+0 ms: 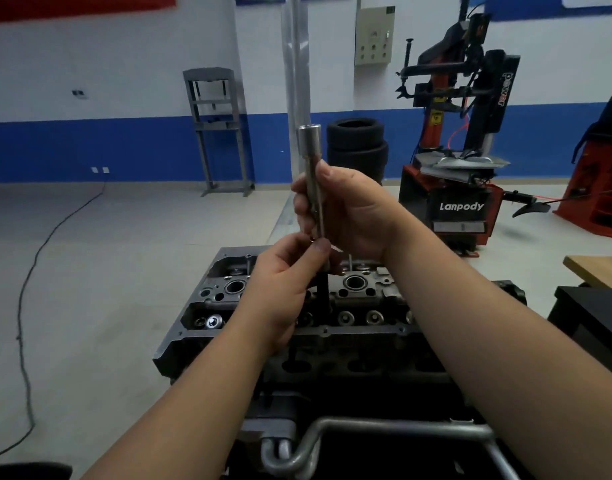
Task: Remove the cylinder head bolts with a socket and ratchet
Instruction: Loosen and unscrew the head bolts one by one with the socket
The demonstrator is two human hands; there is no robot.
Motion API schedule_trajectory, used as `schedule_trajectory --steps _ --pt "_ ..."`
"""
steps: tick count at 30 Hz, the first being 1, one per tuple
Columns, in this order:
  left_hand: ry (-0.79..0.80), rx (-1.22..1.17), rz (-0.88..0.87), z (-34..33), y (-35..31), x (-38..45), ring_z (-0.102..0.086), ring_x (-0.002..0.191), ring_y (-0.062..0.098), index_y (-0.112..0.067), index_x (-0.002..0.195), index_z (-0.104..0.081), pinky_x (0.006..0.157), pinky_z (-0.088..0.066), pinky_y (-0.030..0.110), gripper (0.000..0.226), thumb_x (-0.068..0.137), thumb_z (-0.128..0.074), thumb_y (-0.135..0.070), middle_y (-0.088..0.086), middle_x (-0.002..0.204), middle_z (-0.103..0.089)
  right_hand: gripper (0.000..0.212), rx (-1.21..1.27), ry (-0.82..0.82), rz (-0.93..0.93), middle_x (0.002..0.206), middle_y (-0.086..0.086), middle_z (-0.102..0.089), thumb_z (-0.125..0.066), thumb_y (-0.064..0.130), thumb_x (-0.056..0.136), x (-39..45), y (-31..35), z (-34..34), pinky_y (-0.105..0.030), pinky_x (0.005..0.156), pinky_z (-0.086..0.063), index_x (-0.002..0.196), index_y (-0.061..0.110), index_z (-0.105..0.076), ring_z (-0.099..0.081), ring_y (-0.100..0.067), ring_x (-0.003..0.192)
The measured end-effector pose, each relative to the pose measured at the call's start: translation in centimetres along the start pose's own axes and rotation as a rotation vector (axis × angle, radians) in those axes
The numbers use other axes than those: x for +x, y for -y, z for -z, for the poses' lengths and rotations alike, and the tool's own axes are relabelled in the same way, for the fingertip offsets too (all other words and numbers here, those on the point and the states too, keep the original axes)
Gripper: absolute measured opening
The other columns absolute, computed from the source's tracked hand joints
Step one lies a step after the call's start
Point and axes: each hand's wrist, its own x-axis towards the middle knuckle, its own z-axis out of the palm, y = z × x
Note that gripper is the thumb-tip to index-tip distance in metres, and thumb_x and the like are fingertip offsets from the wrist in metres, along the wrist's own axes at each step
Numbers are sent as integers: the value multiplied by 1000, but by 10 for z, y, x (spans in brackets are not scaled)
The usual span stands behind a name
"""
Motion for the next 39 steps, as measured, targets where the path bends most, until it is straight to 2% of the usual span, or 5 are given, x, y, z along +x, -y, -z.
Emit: schedule_trajectory --steps 6,17,27,32,39 --pt "20 17 38 -1 -2 0 -74 85 12 -24 89 -77 74 -57 25 24 81 -64 -43 -1 88 -78 41 112 65 3 81 -2 -66 -87 28 73 -2 -2 6 -32 67 -51 94 11 -57 -64 -17 68" --pt "-19 12 23 -1 -1 -1 -73 84 12 -15 97 -70 91 -53 40 32 76 -69 -39 -2 85 -77 47 191 63 -49 82 -1 -66 -88 35 70 -5 -6 6 -32 74 -50 103 12 -63 -63 -16 73" --pt "46 -27 68 4 -2 -1 -75 95 13 -25 99 -78 77 -58 24 29 87 -59 -42 3 100 -79 26 161 60 -79 86 -2 -66 -60 30 89 -4 -8 7 -31 69 -53 105 10 -66 -63 -15 74" --pt "-7 -4 32 1 -1 -1 -74 93 16 -22 94 -76 91 -51 39 27 76 -70 -41 3 93 -78 49 159 93 -48 77 -3 -64 -86 33 73 -4 -10 4 -27 58 -53 105 11 -56 -62 -15 65" --pt "82 -86 80 5 -2 -2 -75 101 13 -22 109 -76 75 -58 22 30 88 -59 -36 2 106 -79 35 151 69 -78 81 -2 -65 -76 39 82 -4 -11 7 -31 69 -53 101 12 -66 -63 -16 71"
